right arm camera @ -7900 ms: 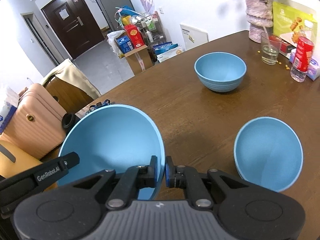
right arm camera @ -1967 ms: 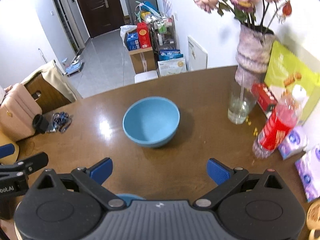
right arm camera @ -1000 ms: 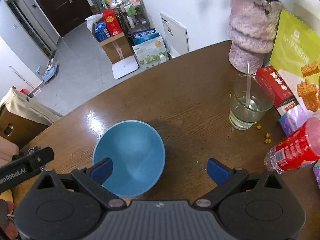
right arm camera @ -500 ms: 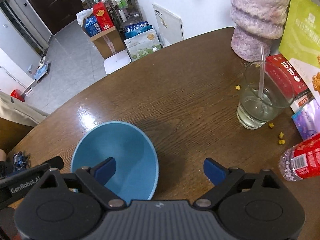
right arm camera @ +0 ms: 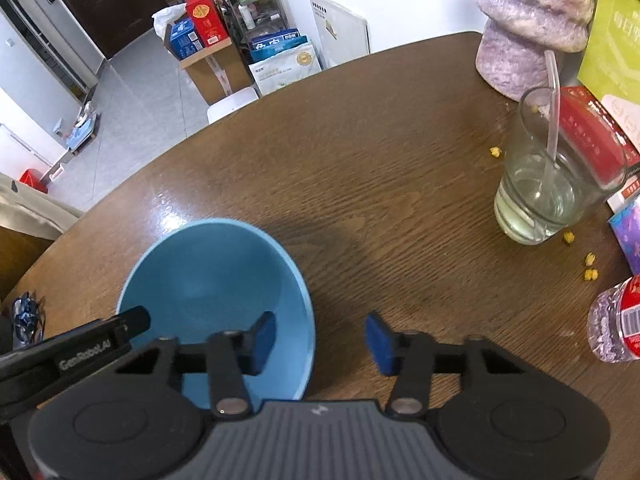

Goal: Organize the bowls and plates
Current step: 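Close both grippers on the rim of that blue bowl, then lift and carry the blue bowl with both grippers toward the bowl stack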

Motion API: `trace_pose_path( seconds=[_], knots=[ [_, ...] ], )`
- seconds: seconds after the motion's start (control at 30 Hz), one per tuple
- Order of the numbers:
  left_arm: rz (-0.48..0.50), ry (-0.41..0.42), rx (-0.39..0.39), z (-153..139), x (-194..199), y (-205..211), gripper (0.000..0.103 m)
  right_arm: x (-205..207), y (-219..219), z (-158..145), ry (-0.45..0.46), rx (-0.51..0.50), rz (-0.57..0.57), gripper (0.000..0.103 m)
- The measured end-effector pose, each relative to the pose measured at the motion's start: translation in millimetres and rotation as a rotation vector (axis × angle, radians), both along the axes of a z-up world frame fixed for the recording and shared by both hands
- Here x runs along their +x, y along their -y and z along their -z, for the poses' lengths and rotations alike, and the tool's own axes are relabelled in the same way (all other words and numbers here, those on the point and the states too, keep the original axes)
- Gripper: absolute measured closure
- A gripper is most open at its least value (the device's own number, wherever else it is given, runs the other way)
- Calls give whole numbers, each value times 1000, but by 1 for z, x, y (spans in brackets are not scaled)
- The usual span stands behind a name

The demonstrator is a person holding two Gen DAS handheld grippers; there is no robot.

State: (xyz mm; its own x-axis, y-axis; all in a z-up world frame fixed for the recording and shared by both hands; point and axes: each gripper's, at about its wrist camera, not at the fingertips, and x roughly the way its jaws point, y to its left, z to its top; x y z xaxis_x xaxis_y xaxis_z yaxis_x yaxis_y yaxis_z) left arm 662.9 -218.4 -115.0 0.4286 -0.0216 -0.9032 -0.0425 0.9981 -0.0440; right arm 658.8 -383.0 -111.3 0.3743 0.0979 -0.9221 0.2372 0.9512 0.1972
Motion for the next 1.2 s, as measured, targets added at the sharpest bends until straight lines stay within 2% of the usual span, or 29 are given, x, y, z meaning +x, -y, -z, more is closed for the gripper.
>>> trace_pose_path(
  seconds=[0.07,0.1,0.2,0.4,0.77,1.2],
  knots=[
    [19,8,-10,2,0,2,86,-2,1,2,5,16,5,75],
    [25,10,-13,3,-1,2,87,-2,1,3,7,26,7,85],
    [44,19,1,4,-3,6,92,-3,2,6,12,52,23,96],
    [41,32,28,4,-5,11,92,-8,-3,8,54,38,27,98],
    [34,43,49,-2,-13,17,92,-19,-1,8,66,52,35,98],
    [18,112,37,-43,-41,6,92,-52,-7,-25,124,55,28,98]
  ],
)
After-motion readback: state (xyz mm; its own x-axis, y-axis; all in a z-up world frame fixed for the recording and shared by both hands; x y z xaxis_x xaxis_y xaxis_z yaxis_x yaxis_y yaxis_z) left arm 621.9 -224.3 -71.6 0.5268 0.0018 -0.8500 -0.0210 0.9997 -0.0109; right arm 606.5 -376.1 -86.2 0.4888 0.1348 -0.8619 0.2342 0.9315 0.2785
